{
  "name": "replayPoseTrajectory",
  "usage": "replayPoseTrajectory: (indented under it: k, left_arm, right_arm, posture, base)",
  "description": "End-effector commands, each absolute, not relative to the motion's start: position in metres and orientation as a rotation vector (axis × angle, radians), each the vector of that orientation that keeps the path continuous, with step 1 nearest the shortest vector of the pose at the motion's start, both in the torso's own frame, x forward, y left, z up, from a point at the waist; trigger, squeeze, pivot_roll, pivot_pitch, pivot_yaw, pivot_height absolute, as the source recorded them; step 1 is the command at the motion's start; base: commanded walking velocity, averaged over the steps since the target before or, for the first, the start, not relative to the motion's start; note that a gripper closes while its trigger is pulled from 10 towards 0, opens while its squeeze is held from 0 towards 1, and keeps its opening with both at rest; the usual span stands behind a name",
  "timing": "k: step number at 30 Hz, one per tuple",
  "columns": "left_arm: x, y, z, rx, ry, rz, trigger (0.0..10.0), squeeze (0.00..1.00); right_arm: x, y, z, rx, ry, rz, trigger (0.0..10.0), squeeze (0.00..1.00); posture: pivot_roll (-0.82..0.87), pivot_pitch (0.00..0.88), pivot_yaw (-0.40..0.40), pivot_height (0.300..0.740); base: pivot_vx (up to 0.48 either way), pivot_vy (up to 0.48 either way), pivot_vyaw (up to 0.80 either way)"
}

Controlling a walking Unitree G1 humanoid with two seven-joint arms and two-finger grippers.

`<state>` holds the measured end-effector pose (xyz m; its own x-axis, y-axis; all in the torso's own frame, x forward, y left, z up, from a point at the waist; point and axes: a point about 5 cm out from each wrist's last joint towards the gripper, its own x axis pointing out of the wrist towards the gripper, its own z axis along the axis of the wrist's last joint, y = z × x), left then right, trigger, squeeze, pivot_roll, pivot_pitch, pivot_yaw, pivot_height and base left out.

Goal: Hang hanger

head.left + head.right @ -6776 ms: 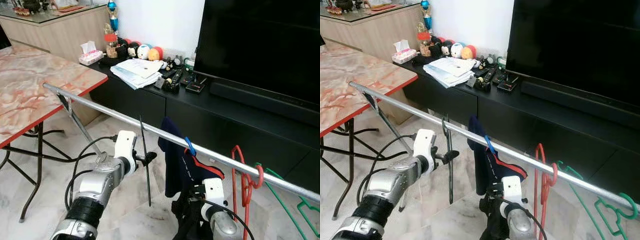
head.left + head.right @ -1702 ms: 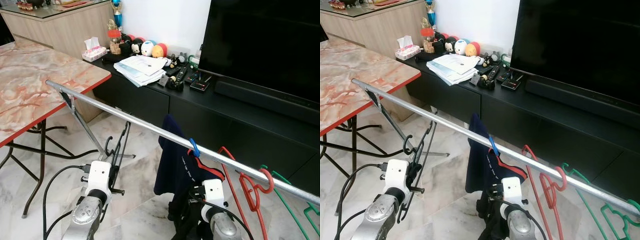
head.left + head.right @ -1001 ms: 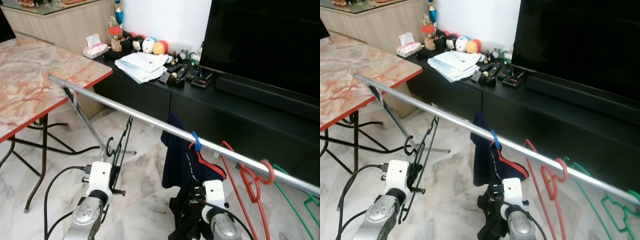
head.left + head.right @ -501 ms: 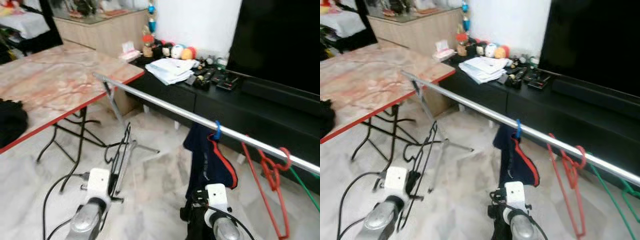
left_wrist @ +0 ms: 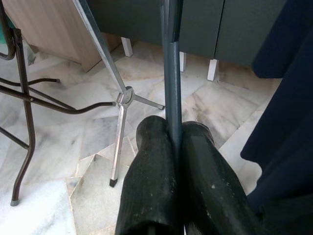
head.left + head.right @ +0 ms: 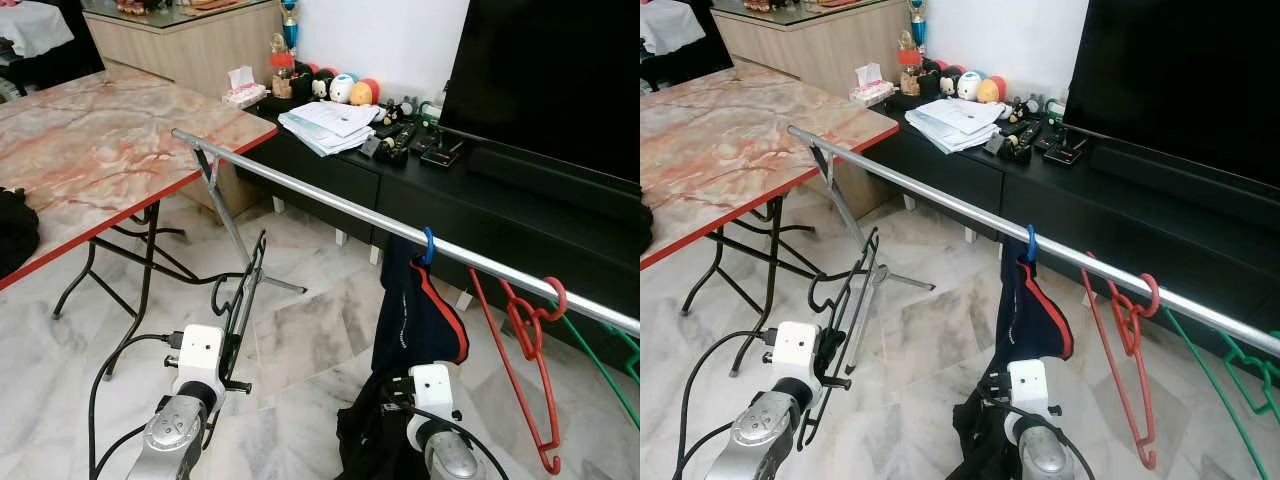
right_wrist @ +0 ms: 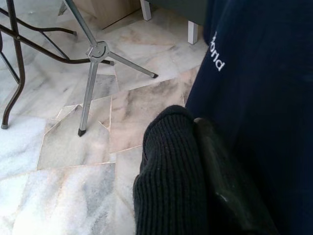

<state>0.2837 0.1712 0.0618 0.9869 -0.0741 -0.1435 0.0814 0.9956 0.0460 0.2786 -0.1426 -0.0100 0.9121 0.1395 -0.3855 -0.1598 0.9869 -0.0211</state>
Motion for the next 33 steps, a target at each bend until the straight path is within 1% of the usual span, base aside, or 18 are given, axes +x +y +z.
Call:
replayPoseTrajectory:
  k: [1,5,25,33]
  left_arm:
    - [0.2840,0.1739,0.0630,0.052,0.139,-0.072,10.0,0.00]
    - [0.2839,0.1738,0.0630,0.052,0.137,-0.073,10.0,0.00]
    - [0.2839,0.1732,0.0634,0.056,0.135,-0.077,10.0,0.00]
    - [0.2835,0.1737,0.0620,0.053,0.145,-0.071,10.0,0.00]
  right_arm:
    - [0.2802,-0.1416,-0.0080,-0.049,0.382,0.155,10.0,0.00]
    - [0.2801,-0.1418,-0.0080,-0.049,0.382,0.155,10.0,0.00]
    - [0.2802,-0.1413,-0.0078,-0.048,0.379,0.160,10.0,0.00]
    - [0.2799,-0.1409,-0.0081,-0.047,0.380,0.162,10.0,0.00]
  posture:
    - [0.05,0.089,0.053,0.740]
    - [0.05,0.089,0.053,0.740]
    - [0.05,0.089,0.051,0.740]
    - [0.05,0.089,0.050,0.740]
  base:
    - [0.000,0.000,0.00]
    - [0.000,0.000,0.00]
    - [-0.262,0.000,0.00]
    - [0.000,0.000,0.00]
